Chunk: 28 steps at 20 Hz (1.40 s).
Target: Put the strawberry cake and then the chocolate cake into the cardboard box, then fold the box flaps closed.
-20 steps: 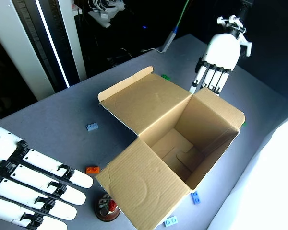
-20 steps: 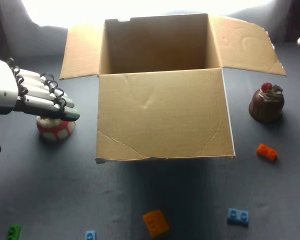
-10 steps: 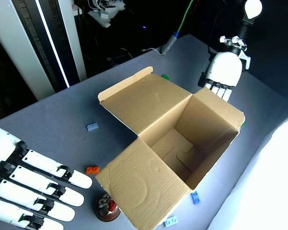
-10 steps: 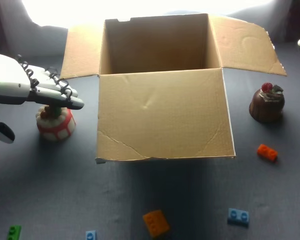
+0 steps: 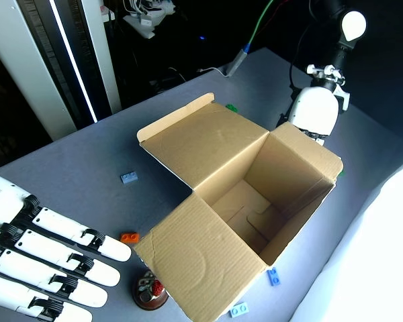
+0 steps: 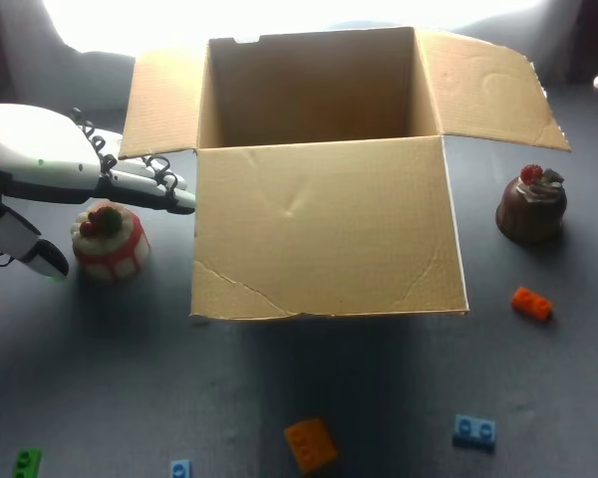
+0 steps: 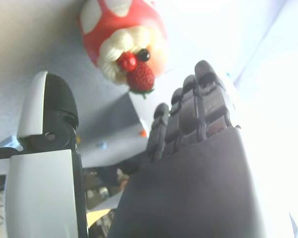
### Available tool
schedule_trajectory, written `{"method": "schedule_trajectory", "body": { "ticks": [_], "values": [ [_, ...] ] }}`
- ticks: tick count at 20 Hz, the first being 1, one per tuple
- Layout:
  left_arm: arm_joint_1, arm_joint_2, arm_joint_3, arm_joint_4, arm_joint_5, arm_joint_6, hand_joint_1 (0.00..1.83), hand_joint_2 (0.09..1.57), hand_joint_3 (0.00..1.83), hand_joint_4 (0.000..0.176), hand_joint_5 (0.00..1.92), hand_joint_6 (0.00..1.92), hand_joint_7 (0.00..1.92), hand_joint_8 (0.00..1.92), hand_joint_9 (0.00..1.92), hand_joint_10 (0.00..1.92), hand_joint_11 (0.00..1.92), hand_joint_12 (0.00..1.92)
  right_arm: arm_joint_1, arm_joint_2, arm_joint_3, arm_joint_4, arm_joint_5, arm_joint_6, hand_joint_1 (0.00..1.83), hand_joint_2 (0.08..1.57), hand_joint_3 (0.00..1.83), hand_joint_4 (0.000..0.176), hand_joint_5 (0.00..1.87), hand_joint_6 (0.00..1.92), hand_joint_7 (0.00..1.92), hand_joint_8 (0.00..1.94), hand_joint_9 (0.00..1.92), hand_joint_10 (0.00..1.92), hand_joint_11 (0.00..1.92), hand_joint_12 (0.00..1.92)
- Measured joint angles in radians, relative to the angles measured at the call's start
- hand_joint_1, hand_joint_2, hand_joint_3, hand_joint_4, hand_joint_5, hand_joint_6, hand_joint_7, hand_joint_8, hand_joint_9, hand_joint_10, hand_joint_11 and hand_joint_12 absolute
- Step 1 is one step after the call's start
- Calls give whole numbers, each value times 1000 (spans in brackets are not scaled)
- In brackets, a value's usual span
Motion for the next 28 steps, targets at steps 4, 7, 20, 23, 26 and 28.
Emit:
{"method": "schedule_trajectory", "body": {
  "ticks": [4,7,20,23,26,28],
  "values": [
    [0,-54,63,1,11,27,1194,1028,0,70,0,0,36,2,85,6,0,422,0,0,0,0,2,-4,1032,1065,4,17,0,0,33,1,48,1,0,195],
    [0,-97,119,0,11,32,1168,1034,1,75,0,0,18,1,52,5,0,417,0,0,0,0,4,-4,1036,1056,0,14,28,5,57,2,64,3,0,308],
    [83,-111,124,-62,42,45,1197,1025,1,98,246,35,339,35,375,70,0,1193,0,0,0,0,8,-6,1067,1049,0,8,32,5,71,4,66,5,0,277],
    [84,-115,130,-88,43,48,1206,1017,0,86,325,18,398,70,247,639,0,1397,0,-3,0,-1,7,-7,1070,1041,0,12,46,6,69,2,66,3,0,313],
    [88,-116,131,-97,43,51,1224,1007,0,86,373,16,142,664,50,1143,0,1497,0,-3,0,0,7,-7,1043,1042,0,12,42,5,74,2,72,3,0,370],
    [99,-115,135,-108,43,50,1246,998,0,82,431,46,54,933,46,1242,0,1574,0,-3,0,0,7,-6,1061,1037,0,7,50,3,74,0,76,3,0,360]
  ]
}}
